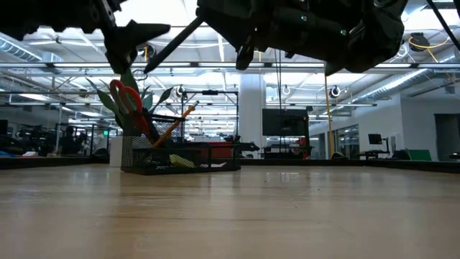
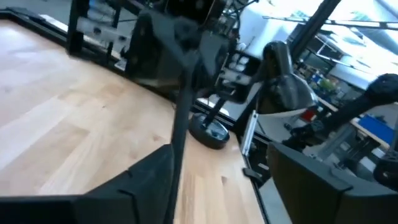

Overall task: Pick and place office supplies into organizer
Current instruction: Put the black pen into the black desk organizer

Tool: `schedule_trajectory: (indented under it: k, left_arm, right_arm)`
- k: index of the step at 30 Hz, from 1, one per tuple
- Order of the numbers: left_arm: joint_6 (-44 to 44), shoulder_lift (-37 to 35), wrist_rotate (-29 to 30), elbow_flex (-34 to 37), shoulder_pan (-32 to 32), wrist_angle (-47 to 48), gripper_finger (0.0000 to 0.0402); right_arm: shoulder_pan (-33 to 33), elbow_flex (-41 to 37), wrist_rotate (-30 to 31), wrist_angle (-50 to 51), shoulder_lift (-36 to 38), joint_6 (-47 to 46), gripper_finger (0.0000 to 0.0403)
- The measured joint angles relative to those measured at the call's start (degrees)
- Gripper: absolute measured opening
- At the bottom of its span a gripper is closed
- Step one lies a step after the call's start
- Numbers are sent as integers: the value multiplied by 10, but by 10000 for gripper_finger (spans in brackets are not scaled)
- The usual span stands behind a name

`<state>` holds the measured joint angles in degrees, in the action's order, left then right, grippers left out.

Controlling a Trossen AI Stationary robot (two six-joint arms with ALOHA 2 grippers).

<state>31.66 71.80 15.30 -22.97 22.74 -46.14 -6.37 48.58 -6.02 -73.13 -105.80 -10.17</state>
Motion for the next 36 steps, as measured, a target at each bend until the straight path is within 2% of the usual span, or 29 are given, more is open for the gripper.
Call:
schedule_trajectory:
  k: [7, 11, 17, 20, 24, 29, 36]
  left_arm:
    - [-62, -138, 9, 0, 0, 130, 298]
    - [-114, -226, 15, 0, 0, 204, 299]
    - [-138, -324, 37, 0, 0, 281, 295]
    - [-152, -355, 73, 0, 0, 281, 296]
    - [-195, -384, 75, 0, 0, 297, 296]
    - [-202, -408, 75, 0, 0, 315, 296]
    - [-215, -419, 77, 0, 0, 314, 294]
  right_arm:
    - [0, -1, 11, 14, 0, 37, 45]
    - [2, 0, 89, 15, 0, 102, 51]
    - [16, 50, 160, 81, 0, 170, 47]
    - [26, 99, 183, 149, 0, 200, 47]
    - [46, 173, 186, 255, 0, 217, 47]
    - [68, 239, 226, 385, 0, 228, 47]
    - [97, 248, 221, 396, -13, 206, 47]
